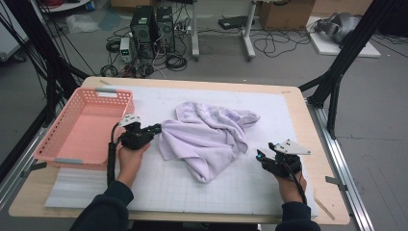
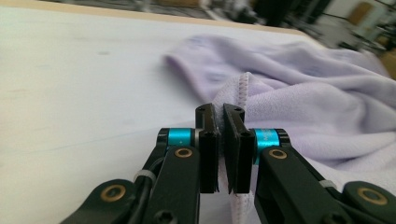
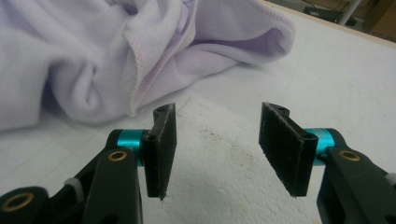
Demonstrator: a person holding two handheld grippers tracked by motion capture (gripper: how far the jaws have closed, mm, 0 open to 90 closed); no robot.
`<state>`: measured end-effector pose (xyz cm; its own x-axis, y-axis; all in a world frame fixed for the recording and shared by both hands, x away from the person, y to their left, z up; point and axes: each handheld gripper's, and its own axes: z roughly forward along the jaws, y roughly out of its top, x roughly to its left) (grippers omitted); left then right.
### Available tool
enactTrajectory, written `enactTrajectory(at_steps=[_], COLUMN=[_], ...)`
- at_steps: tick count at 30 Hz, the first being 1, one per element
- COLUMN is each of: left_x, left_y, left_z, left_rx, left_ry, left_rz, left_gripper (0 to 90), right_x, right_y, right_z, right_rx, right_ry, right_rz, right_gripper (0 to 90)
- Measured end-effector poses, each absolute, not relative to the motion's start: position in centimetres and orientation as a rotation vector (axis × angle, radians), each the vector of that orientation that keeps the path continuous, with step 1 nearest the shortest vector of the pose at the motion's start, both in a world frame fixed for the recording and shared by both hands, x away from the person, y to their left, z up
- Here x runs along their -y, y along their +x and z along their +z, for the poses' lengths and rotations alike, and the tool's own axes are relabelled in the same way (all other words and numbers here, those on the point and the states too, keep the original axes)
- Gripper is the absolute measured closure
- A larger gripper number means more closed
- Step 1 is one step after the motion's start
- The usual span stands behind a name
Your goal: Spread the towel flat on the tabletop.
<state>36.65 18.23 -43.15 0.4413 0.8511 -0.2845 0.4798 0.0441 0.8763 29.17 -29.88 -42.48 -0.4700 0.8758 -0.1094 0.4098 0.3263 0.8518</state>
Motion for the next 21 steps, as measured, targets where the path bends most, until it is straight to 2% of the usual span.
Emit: enactTrajectory(at_steps=[4, 7, 8, 9, 10, 13, 21], left_x=[-19.7, -19.8, -19.7, -19.5, -19.3, -18.3, -14.9], left_y=[36.8, 36.7, 36.6, 36.5, 36.4, 35.6, 33.9], left_z=[-43.2, -43.3, -43.3, -43.1, -43.0, -42.4, -42.3], left_rx=[-1.227, -1.225, -1.224, -1.215, -1.193, -1.097, -0.854], left_ry=[1.602, 1.625, 1.635, 1.64, 1.645, 1.706, 1.828], left_rz=[0.496, 0.498, 0.498, 0.486, 0.466, 0.478, 0.32], left_gripper=[84.6, 82.4, 78.3, 65.5, 58.3, 48.9, 47.3], right_x=[29.3, 28.5, 28.3, 27.9, 27.6, 26.3, 22.1], right_y=[29.3, 29.3, 29.3, 29.3, 29.2, 29.2, 29.8], right_z=[-42.6, -42.7, -42.6, -42.6, -42.6, -42.5, -43.4], right_rx=[-2.051, -2.083, -2.09, -2.1, -2.115, -2.157, -2.303], right_ry=[1.109, 1.087, 1.07, 1.058, 1.043, 0.989, 0.921], right_rz=[1.063, 1.077, 1.084, 1.099, 1.116, 1.147, 1.155], right_gripper=[47.8, 49.7, 50.1, 51.0, 51.6, 54.0, 59.2])
